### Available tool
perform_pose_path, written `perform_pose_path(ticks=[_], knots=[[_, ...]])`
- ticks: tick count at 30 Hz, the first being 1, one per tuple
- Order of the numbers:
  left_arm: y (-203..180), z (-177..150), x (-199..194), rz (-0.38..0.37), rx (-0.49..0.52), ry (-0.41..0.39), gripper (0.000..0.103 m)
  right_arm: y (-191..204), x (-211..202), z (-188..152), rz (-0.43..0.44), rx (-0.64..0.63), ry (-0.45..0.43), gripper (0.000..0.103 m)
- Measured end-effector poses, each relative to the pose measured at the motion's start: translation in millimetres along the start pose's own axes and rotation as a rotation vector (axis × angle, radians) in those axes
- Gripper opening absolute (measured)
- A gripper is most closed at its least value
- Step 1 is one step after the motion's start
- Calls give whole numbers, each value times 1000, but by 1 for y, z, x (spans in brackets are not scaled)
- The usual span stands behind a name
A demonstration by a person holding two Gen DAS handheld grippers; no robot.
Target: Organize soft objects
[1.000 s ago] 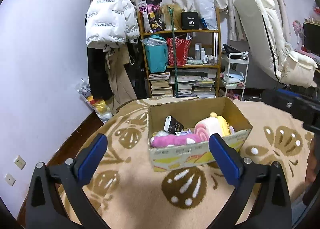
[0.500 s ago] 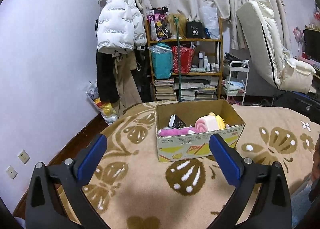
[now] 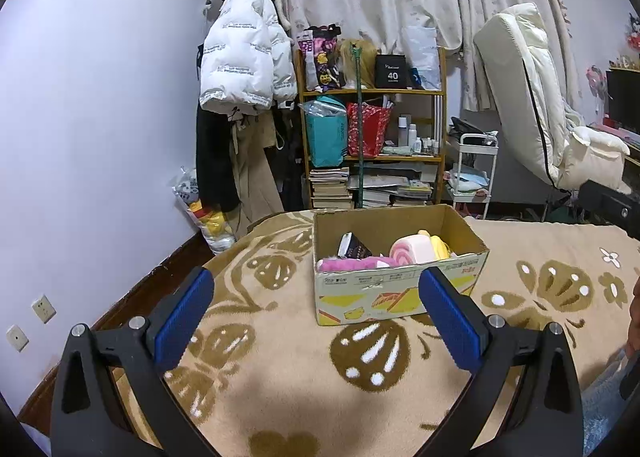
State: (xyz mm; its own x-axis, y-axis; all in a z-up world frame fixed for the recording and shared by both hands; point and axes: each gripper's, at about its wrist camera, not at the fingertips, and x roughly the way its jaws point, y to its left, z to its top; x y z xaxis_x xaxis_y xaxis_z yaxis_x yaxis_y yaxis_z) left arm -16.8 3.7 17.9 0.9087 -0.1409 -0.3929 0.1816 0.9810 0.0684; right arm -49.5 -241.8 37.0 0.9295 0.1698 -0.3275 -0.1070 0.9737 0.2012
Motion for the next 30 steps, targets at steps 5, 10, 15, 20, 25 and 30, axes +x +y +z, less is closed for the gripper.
perform_pose_path(ticks=[5,10,15,20,25,30], knots=[[1,-2,8,-5,-2,15,101,-4,6,-3,3,15,18,103],[-1,-4,15,-15,9,35,101,-8,10,-5,-9,12,28,103],[-5,-7,21,-18,24,58,101,-10,15,-6,-42,7,23,103],[-3,-8,26,-15,20,73,101,-14,19,-7,-50,14,22,103],[-2,-9,26,14,16,67,101,-15,20,-8,-57,19,26,103],[-2,-8,25,5,17,58,101,-14,21,-9,-72,15,26,103]])
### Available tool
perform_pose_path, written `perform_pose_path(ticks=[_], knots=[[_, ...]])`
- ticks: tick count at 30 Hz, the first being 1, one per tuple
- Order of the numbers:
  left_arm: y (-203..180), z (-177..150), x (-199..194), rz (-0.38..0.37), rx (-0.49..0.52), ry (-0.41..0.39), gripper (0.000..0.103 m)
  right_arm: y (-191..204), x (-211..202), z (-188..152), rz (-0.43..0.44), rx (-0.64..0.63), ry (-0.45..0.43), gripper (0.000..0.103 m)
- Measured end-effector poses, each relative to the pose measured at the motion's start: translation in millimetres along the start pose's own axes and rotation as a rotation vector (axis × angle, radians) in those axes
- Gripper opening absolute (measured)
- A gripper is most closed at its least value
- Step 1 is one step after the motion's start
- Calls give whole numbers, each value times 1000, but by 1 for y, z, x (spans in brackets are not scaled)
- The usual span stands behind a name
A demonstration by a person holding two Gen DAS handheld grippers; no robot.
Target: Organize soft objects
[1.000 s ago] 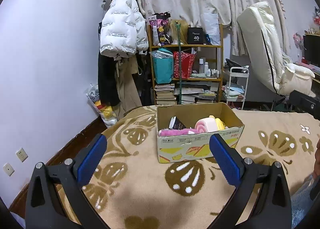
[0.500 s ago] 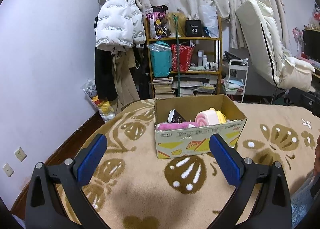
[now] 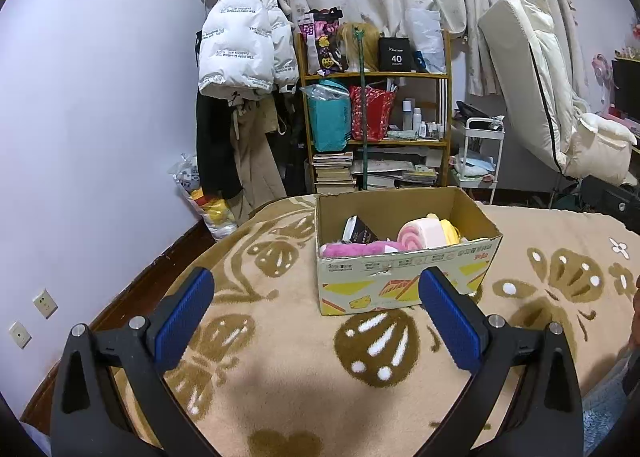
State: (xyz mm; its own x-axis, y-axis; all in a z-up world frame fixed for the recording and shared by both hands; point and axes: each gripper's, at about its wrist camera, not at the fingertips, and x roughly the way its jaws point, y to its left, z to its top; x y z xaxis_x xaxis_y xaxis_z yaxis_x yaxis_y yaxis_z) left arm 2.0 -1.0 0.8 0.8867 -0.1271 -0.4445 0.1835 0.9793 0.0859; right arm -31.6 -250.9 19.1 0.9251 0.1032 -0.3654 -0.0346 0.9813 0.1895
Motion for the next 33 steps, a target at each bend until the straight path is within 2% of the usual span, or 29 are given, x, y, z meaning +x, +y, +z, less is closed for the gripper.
perform_pose_path(ticks=[33], knots=[[-1,1,-2,0,12,4,101,-9,-4,0,-21,15,-2,103]])
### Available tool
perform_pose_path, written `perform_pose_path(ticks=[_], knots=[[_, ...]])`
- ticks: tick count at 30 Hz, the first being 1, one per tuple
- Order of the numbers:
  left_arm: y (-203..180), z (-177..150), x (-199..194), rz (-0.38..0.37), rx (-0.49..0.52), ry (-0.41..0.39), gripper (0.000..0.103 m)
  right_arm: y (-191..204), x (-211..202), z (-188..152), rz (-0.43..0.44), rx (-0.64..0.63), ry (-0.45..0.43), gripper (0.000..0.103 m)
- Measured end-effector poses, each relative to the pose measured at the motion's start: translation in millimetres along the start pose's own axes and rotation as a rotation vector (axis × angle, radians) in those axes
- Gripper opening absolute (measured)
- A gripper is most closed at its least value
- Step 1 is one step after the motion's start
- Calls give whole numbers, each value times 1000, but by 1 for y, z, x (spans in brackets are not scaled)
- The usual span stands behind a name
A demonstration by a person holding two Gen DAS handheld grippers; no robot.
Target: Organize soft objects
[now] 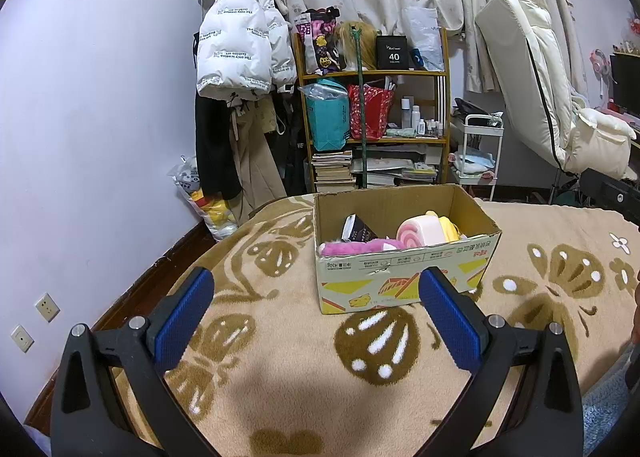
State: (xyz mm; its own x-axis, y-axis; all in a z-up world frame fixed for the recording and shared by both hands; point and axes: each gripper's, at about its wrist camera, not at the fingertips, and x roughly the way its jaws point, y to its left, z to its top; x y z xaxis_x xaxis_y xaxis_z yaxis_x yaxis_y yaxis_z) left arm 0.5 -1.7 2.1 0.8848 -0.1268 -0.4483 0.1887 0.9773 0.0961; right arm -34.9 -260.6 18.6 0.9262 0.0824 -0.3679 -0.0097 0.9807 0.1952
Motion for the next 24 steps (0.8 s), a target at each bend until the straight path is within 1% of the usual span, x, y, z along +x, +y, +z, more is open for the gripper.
perform_pose_path(ticks=[24], knots=[[-1,-4,1,-3,1,3,101,-1,3,-2,-1,-4,10,103]])
